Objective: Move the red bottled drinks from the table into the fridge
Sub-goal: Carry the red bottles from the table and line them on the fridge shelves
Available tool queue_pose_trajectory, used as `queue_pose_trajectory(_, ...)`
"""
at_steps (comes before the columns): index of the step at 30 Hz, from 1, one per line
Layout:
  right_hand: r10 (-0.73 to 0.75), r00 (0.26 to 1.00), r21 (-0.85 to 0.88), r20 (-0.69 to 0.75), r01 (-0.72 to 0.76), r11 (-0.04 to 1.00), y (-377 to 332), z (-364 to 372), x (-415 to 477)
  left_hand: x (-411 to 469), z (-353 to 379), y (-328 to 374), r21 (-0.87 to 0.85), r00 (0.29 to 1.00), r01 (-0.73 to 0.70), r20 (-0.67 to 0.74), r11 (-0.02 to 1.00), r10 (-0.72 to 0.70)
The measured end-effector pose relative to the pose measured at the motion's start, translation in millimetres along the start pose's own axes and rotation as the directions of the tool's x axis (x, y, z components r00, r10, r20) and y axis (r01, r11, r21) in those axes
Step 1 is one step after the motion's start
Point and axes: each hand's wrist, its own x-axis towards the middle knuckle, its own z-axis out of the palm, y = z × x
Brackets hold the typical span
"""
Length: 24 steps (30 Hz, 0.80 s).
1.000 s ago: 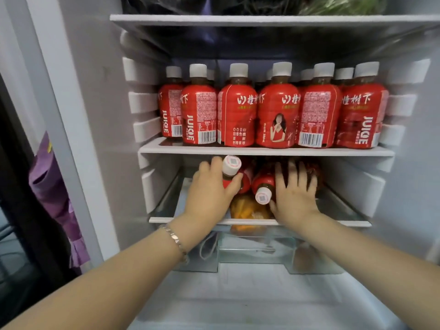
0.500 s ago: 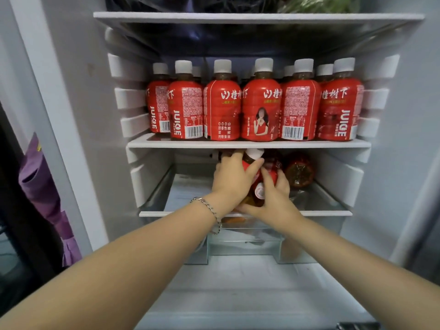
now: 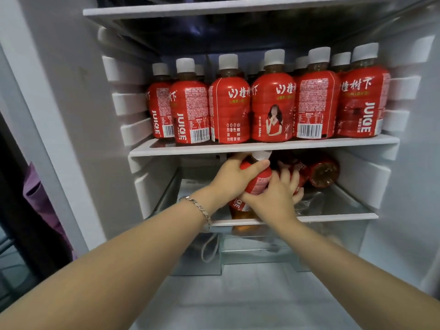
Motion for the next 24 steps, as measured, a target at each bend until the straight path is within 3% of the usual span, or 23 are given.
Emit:
queue_pose_trajectory(5, 0.039, 0.996, -0.195, 0.08, -0.023, 0.981, -20, 6, 12, 0, -11, -13, -0.146, 0.974, 0.189, -0.095, 0.971, -0.204)
queue_pose_trajectory(9, 0.074, 0.995, -0.25, 0.061, -0.057, 0.967, -25, 12, 20, -22, -12, -36, 0.057, 0.986, 0.148, -0.089, 0.987, -0.143)
queue_pose_trajectory(17, 0.056, 0.998, -0.399, 0.013, -0.047, 0.916, -24, 15, 18, -43, -45, -49, 0.44, 0.985, 0.159, -0.133, 0.884, -0.11)
queue_pose_trajectory(21, 0.142, 0.97, -0.576, 0.195, -0.004, 0.817, -38, 5, 11, -57, -59, -37, 0.479, 0.956, 0.272, -0.235, 0.835, -0.177)
queue_pose_trajectory(24, 0.081, 0.981, -0.574, 0.175, 0.035, 0.818, -44, 0, -6, -72, -72, -29, 0.382, 0.898, 0.429, -0.283, 0.819, -0.338)
